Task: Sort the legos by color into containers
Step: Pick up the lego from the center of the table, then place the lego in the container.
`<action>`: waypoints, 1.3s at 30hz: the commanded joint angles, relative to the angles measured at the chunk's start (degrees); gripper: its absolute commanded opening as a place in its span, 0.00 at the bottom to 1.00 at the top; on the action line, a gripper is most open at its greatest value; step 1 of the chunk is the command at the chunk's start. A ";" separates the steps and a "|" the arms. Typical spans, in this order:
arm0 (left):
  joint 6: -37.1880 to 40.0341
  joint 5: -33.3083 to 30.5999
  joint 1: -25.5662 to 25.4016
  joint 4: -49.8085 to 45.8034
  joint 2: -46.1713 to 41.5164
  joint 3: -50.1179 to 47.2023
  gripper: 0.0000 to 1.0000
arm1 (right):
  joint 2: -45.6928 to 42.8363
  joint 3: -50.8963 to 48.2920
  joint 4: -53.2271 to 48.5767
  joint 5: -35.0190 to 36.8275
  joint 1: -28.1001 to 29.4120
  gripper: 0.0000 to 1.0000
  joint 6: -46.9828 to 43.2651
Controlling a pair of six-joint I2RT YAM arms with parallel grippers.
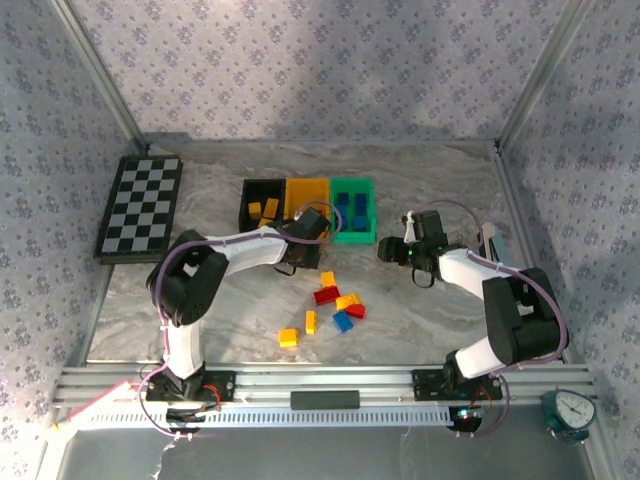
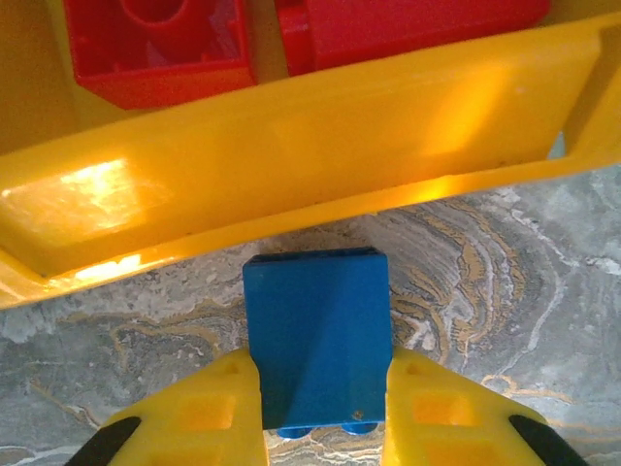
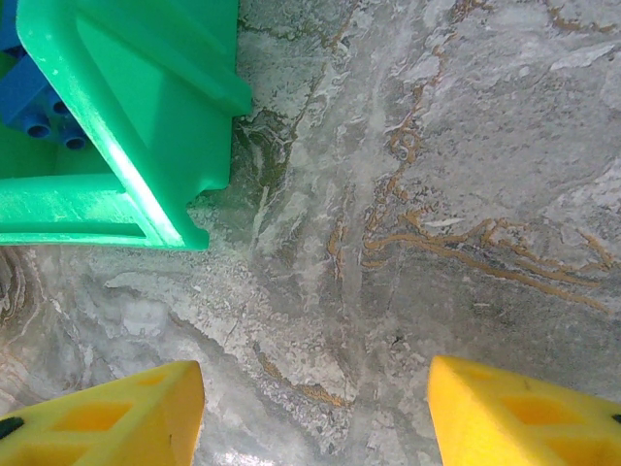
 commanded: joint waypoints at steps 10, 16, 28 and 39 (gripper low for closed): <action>3.99 -4.26 -5.29 -3.76 -6.97 2.24 0.22 | -0.40 1.25 -0.95 0.01 0.40 0.64 0.59; 9.04 -8.13 -7.98 -1.96 -8.66 5.73 0.22 | -0.55 1.18 -0.88 0.20 0.49 0.64 0.67; 13.65 -11.27 -5.26 -12.98 9.75 34.70 0.24 | -0.61 1.28 -1.06 1.54 0.59 0.64 0.07; 13.77 0.25 -0.59 -17.79 20.95 52.35 0.53 | -1.03 1.27 -0.98 3.12 0.12 0.64 -0.73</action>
